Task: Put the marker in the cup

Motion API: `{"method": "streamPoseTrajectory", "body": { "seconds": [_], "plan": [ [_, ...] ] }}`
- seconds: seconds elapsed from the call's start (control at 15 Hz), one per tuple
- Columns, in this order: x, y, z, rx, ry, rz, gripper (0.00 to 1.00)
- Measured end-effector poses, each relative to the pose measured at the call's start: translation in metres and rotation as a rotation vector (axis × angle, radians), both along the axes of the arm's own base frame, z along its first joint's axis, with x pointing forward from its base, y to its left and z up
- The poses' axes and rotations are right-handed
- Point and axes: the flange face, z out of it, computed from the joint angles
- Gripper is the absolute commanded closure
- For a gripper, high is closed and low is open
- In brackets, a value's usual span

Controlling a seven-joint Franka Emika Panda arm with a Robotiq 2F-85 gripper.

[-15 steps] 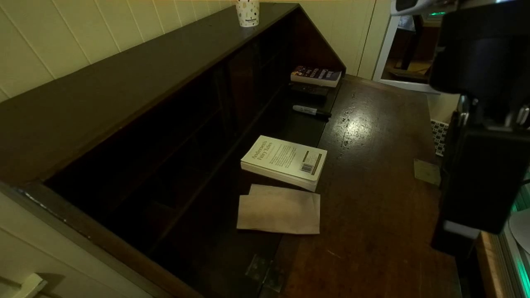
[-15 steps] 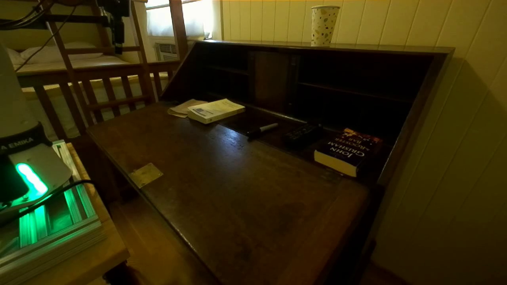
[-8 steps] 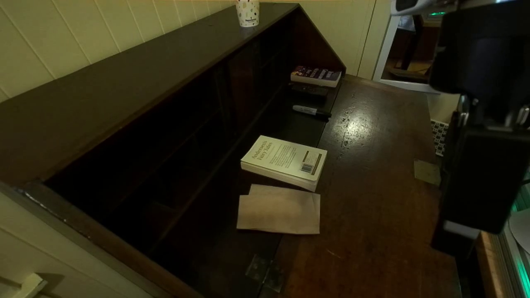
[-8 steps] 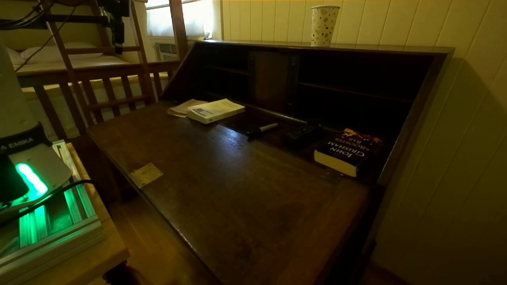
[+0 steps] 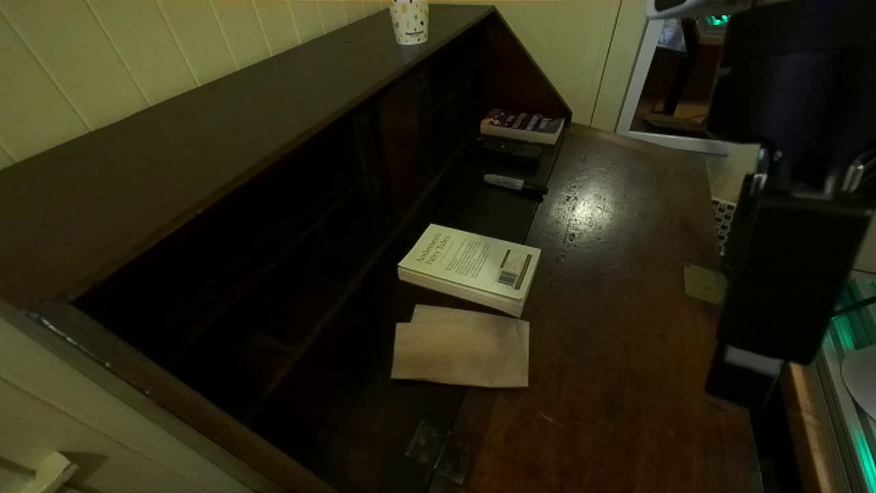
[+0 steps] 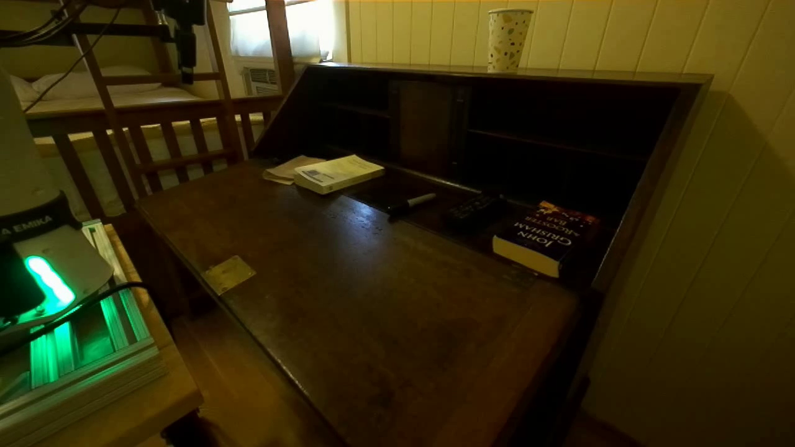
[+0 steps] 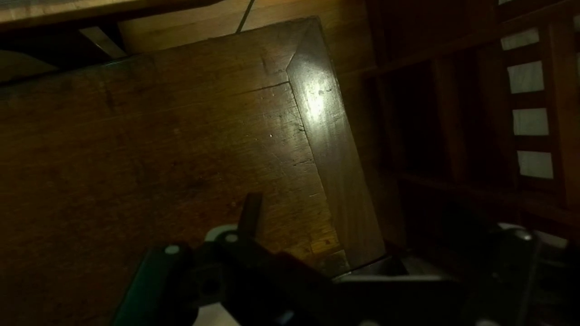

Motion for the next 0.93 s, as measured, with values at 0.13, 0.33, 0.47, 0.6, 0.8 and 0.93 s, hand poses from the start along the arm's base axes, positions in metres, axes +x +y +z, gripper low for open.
{"method": "streamPoseTrajectory", "body": {
  "seconds": [0.13,0.33,0.47,0.6,0.8,0.93],
  "plan": [
    [-0.002,-0.005,0.003,-0.001,-0.005,-0.019,0.00],
    [-0.010,-0.015,0.007,-0.006,-0.016,-0.055,0.00],
    [-0.017,-0.021,0.009,-0.009,-0.024,-0.083,0.00],
    [-0.024,-0.026,0.012,-0.013,-0.034,-0.108,0.00],
    [-0.033,-0.033,0.016,-0.018,-0.043,-0.142,0.00],
    [-0.036,-0.036,0.017,-0.018,-0.050,-0.150,0.00]
  ]
}}
